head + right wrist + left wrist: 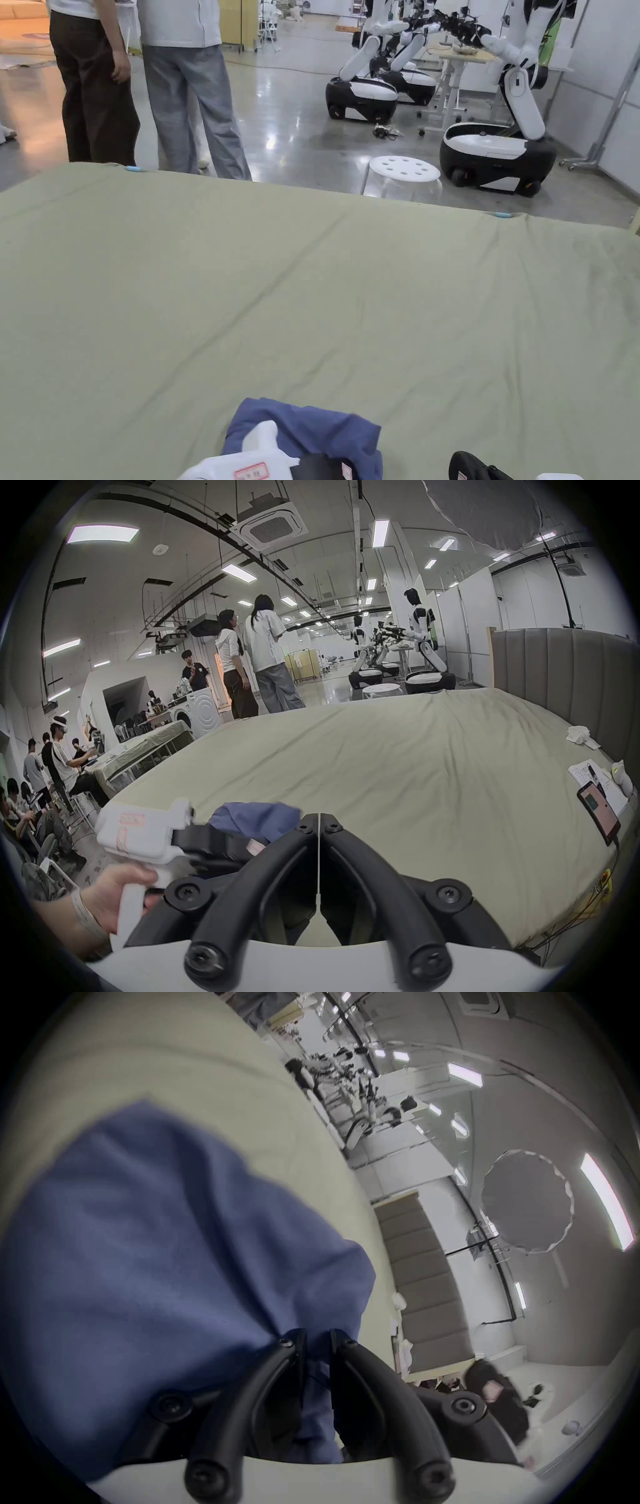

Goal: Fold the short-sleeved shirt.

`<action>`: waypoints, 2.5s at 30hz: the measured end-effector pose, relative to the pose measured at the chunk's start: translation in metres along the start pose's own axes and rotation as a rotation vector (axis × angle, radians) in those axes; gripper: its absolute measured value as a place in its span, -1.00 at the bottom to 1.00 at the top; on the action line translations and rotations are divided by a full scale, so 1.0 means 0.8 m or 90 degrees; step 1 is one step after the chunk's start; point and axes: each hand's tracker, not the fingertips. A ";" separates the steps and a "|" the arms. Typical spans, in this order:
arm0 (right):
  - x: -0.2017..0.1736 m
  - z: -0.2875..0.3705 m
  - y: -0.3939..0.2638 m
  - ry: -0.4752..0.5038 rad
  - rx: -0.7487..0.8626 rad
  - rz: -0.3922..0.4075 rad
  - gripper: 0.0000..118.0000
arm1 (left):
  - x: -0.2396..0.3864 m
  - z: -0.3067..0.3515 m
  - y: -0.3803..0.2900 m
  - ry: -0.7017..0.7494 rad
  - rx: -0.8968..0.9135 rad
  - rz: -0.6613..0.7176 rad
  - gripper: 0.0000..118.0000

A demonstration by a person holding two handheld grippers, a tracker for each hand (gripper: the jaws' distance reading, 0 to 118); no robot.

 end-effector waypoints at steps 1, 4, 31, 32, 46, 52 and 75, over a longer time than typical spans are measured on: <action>0.001 0.000 0.000 -0.002 -0.001 -0.001 -0.93 | 0.000 -0.007 -0.003 0.010 0.000 0.002 -0.74; 0.005 -0.001 0.003 -0.006 -0.007 0.003 -0.93 | 0.011 -0.007 -0.004 0.025 0.014 -0.050 -0.75; 0.027 -0.188 -0.071 0.301 -0.239 -0.276 -0.93 | -0.079 0.067 0.067 0.044 0.004 -0.023 -0.65; 0.025 -0.183 -0.067 0.302 -0.238 -0.274 -0.93 | -0.082 0.073 0.073 0.017 0.012 -0.013 -0.65; 0.009 -0.158 -0.037 0.301 -0.223 -0.224 -0.92 | -0.225 0.413 0.255 0.227 0.099 -0.042 -0.65; 0.000 -0.156 -0.039 0.290 -0.228 -0.223 -0.92 | -0.301 0.497 0.302 0.237 0.116 0.039 -0.65; -0.006 -0.089 0.177 -0.031 0.072 -0.002 -0.92 | 0.203 0.224 0.137 0.382 0.515 -0.543 -0.84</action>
